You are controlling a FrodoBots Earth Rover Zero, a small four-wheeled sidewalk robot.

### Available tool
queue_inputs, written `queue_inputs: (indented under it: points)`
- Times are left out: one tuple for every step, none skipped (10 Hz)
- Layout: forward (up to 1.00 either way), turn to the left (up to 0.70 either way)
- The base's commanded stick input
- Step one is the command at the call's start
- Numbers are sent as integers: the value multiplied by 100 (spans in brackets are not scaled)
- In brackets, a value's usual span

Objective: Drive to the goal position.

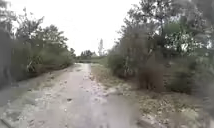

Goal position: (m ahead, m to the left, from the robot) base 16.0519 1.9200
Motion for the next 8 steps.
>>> queue_inputs:
  points:
    - [70,35]
    - [70,35]
    - [70,35]
    - [70,35]
    - [70,22]
    - [70,0]
    - [70,0]
    - [70,0]
